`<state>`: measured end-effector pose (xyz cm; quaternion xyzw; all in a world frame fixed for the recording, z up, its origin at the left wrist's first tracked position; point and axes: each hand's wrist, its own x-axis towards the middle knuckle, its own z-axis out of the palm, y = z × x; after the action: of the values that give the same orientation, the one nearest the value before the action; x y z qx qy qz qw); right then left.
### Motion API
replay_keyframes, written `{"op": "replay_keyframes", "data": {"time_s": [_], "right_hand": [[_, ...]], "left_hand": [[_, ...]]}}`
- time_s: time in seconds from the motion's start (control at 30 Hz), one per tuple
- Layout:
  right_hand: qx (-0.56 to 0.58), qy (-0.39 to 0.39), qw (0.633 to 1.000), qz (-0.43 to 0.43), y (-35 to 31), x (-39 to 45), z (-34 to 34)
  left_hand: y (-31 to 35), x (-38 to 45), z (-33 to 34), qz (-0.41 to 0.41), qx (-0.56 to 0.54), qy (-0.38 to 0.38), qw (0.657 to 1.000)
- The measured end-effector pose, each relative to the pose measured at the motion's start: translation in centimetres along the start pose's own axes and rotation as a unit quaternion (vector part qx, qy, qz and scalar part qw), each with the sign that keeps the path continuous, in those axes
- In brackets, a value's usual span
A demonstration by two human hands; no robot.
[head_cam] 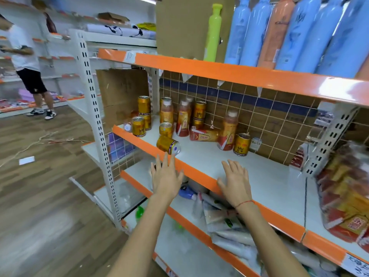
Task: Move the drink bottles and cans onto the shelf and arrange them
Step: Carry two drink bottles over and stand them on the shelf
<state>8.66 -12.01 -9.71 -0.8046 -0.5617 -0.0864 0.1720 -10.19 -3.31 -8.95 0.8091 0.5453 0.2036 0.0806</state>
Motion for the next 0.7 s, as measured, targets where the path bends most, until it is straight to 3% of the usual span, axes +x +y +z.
{"op": "replay_keyframes", "data": {"time_s": [0.33,0.7], "right_hand": [[-0.063,0.018,0.992,0.107,1.3,3.1,0.1],[-0.058,0.044,0.976,0.206,0.6,4.9,0.9]], "left_hand": [[1.8,7.0,2.6,0.146,-0.012,-0.036,0.989],[0.8,12.4,3.5,0.245,-0.011,-0.087,0.966]]}}
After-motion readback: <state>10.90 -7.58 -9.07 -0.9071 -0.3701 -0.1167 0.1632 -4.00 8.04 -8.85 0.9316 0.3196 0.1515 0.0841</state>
